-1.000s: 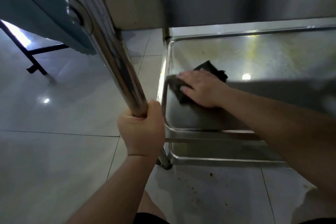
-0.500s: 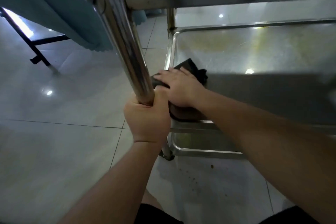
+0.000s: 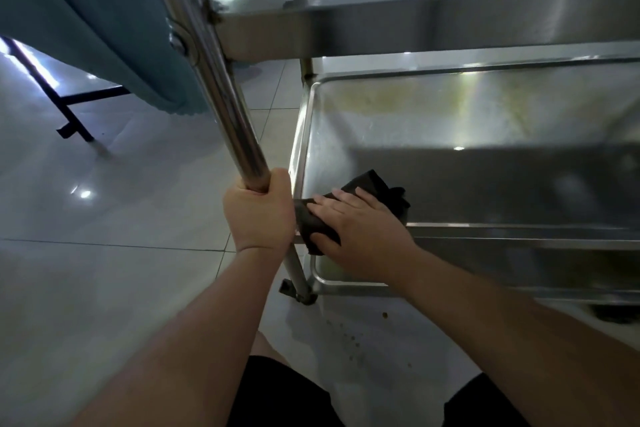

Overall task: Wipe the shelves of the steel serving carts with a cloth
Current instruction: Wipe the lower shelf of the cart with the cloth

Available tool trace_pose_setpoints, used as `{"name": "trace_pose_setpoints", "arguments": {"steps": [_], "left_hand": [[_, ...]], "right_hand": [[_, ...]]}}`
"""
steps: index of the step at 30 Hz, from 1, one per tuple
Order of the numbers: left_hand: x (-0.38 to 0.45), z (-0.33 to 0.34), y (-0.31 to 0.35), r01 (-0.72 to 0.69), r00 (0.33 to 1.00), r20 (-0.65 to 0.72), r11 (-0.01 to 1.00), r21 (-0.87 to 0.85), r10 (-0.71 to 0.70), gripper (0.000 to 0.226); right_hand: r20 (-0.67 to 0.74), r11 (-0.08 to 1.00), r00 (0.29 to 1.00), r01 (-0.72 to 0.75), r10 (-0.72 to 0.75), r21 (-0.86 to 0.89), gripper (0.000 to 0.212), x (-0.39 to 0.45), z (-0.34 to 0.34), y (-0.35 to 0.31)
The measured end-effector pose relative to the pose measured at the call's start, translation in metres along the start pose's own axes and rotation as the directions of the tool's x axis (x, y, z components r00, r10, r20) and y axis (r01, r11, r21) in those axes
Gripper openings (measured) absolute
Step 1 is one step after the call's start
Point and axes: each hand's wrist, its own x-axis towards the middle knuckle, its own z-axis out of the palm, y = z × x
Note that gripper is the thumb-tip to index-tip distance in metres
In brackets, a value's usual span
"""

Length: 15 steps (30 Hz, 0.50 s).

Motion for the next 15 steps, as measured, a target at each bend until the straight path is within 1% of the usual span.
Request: {"name": "trace_pose_setpoints", "arguments": {"steps": [6,10,12,14,15], "left_hand": [[-0.006,-0.013,0.004,-0.021,0.999,0.051,0.99,0.14,0.014,0.039],[-0.008,-0.013,0.008,-0.021,0.998,0.059,0.969,0.245,0.007,0.038],[-0.008,-0.015,0.003,-0.029,0.998,0.06,0.934,0.356,0.008,0.037],[-0.014,-0.019,-0.008,-0.044,0.999,0.017,0.889,0.456,0.041,0.043],[-0.022,-0.021,-0.015,-0.052,0.996,-0.036,0.882,0.468,0.077,0.047]], "right_hand": [[0.008,0.999,1.0,0.004,-0.004,-0.048,0.057,-0.034,-0.014,0.03],[-0.006,0.995,0.999,-0.051,0.051,-0.087,0.068,-0.064,-0.023,0.064],[-0.004,0.992,0.997,-0.074,0.074,-0.098,0.07,-0.077,-0.026,0.08],[-0.004,0.989,0.995,-0.1,0.1,-0.11,0.074,-0.09,-0.03,0.094],[-0.004,0.987,0.993,-0.114,0.114,-0.115,0.076,-0.095,-0.033,0.101]]}}
